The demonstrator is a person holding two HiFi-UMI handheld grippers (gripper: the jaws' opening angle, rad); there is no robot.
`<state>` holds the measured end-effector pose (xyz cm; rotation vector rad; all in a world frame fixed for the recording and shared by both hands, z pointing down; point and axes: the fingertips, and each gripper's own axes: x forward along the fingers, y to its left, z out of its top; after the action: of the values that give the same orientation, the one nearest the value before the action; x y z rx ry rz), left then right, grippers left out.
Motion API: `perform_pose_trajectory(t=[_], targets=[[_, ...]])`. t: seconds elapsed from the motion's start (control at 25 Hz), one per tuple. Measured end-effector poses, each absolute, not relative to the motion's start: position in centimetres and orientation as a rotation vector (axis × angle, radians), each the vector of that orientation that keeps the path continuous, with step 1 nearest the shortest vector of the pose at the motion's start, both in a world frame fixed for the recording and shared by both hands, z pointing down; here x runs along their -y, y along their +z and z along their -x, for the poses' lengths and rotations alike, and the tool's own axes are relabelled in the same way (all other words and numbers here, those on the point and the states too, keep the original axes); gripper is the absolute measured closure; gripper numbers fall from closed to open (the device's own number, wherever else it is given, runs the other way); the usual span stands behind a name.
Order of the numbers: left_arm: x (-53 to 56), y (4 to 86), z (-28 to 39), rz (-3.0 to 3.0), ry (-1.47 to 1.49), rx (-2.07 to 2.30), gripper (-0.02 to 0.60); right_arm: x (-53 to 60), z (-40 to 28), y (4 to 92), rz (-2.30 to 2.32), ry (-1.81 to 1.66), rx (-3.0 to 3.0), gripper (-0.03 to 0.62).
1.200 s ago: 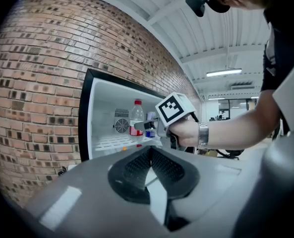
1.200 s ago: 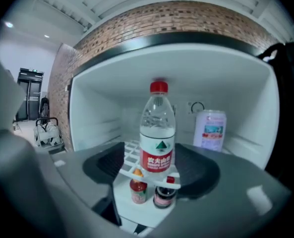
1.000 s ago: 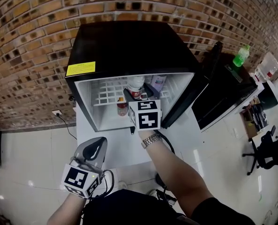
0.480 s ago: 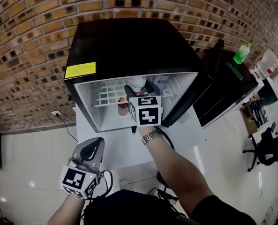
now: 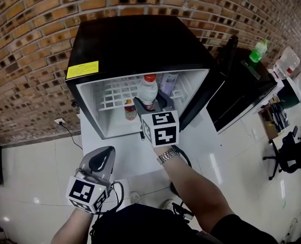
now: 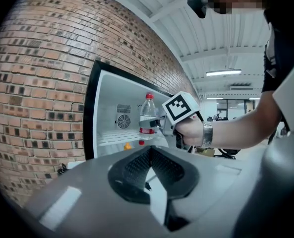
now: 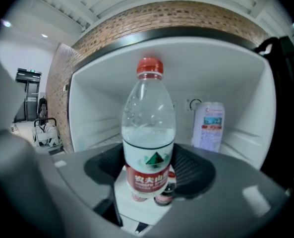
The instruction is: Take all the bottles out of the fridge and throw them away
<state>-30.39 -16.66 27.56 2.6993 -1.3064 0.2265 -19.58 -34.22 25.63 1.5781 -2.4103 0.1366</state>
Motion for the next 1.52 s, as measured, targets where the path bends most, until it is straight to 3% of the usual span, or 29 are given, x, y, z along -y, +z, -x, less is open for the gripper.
perform_pose_trajectory(t=[0.36,0.76,1.52], targets=[[14.4,26.9,26.6,-2.728,0.221,1.271,0.577,27.8,16.9,25.3,-1.536,0.115,2.452,0.306],[9.5,27.3,17.8,-2.748,0.242,1.206,0.578,18.5,9.3,26.3,-1.481,0.126,2.458,0.306],[1.2,33.2,0.9,-2.814,0.419,0.941,0.577,4.3,-6.9,37.1,-1.472,0.338,2.299,0.309]])
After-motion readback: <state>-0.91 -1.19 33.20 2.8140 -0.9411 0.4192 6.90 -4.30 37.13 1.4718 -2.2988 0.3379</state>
